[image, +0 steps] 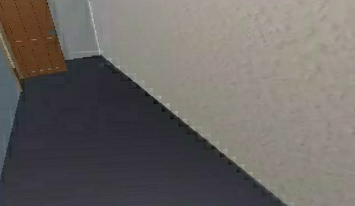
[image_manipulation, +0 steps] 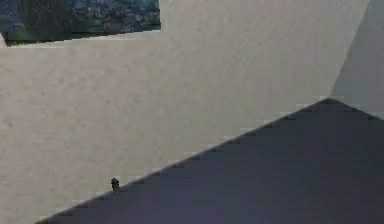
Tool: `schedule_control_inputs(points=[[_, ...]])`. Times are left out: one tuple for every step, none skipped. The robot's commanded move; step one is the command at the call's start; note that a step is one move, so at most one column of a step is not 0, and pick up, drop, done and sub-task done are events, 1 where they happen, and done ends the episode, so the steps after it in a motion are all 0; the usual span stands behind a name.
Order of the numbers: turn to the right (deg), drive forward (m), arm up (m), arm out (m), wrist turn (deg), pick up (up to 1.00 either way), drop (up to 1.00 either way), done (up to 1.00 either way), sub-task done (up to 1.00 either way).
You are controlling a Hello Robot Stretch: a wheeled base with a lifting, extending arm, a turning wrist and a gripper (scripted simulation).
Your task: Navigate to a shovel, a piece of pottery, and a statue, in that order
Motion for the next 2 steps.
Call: schedule_control_inputs(points=[[-24.0, 0.0, 0.0, 0.0, 0.0, 0.0, 0.0, 0.0, 0.0], [0.0, 1.0, 0.0, 0.0, 0.0, 0.0, 0.0, 0.0, 0.0]])
